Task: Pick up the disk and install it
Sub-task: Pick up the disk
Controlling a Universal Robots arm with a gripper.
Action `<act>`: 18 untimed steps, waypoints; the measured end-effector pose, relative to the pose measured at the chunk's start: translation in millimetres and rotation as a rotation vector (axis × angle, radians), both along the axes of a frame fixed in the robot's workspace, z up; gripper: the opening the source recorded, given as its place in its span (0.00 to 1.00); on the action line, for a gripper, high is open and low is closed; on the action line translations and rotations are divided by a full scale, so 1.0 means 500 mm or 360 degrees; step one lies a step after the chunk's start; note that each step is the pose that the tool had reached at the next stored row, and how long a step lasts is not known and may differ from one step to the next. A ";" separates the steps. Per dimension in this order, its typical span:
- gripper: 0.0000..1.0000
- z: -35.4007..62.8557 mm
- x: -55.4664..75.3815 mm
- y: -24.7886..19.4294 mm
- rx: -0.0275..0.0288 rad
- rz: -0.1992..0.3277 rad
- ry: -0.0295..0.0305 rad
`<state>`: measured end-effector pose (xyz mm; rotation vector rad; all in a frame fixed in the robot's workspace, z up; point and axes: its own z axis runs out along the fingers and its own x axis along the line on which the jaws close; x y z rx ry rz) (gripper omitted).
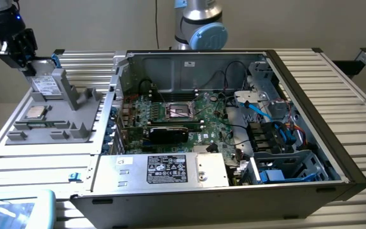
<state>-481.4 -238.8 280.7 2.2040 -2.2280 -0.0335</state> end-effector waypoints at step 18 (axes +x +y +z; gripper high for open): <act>0.45 -0.004 -0.001 0.0000 -0.00001 -0.0034 0.00001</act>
